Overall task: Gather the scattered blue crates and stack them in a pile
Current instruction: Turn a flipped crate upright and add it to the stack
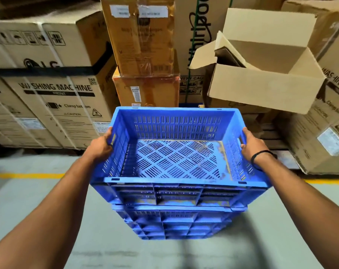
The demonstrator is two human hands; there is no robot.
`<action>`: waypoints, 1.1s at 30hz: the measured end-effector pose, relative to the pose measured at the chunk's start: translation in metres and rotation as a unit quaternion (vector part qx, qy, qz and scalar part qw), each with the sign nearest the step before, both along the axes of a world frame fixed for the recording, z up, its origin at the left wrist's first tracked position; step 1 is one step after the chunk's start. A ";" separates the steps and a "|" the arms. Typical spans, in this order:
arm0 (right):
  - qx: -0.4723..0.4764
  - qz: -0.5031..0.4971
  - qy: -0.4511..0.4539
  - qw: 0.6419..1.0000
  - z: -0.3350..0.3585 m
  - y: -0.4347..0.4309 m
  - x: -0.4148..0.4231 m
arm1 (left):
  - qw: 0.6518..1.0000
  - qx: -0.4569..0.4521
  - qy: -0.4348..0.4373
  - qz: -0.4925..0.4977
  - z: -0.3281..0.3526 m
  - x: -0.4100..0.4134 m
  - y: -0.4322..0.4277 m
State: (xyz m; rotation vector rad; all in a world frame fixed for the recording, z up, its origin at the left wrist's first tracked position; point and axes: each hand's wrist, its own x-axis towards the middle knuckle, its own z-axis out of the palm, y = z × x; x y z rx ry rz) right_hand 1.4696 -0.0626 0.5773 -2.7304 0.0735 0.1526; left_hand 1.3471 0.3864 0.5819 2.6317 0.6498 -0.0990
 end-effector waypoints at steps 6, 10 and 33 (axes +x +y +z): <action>-0.014 -0.017 0.014 1.000 0.005 -0.032 -0.002 | 1.000 0.016 -0.005 -0.025 -0.011 -0.006 -0.032; -0.012 -0.011 0.019 1.000 0.008 -0.027 -0.005 | 1.000 -0.017 -0.003 -0.019 -0.009 -0.002 -0.023; -0.058 0.009 0.004 0.998 -0.016 -0.007 -0.015 | 1.000 0.003 0.008 -0.005 -0.007 -0.008 -0.013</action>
